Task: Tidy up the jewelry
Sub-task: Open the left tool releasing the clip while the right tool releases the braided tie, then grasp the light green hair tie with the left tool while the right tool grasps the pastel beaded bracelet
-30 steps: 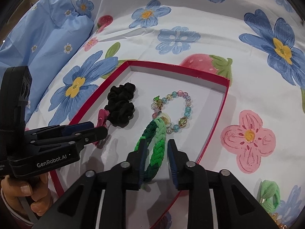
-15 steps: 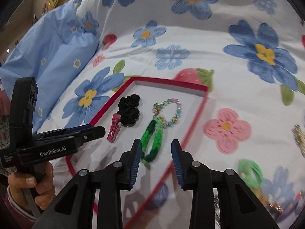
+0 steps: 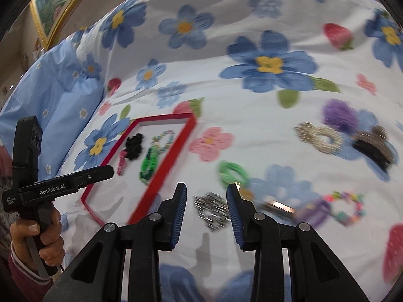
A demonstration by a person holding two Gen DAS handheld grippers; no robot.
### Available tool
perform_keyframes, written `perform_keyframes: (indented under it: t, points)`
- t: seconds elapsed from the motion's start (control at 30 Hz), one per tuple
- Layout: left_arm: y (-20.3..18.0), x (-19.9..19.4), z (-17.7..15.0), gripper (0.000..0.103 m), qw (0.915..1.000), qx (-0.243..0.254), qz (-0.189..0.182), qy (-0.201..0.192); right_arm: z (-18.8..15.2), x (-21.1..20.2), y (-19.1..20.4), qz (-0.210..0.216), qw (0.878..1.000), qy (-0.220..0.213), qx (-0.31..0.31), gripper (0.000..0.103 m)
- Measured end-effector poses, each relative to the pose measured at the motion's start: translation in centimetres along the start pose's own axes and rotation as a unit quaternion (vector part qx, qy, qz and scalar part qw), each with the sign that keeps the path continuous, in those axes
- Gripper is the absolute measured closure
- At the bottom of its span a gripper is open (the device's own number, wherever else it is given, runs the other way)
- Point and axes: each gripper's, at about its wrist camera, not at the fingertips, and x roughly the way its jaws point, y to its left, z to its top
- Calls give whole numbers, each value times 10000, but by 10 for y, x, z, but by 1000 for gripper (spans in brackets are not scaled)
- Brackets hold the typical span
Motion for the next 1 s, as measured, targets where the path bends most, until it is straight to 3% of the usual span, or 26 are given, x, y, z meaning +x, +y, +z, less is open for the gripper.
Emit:
perform_keyframes:
  t: [0.47,0.73,1.0]
  points:
    - [-72,17,-19,44,9975,594,-269,274,-32,-53,-74,-526,9963,-260,630,64]
    - [-99,36,-18,43,9956,792,-288,413,-43,-59,-103,-688,9936,-269,856,64]
    - [-102,63,-5,43,9952,804,-168,532,-46,-48,-132,-956,9895,-164,1072,64]
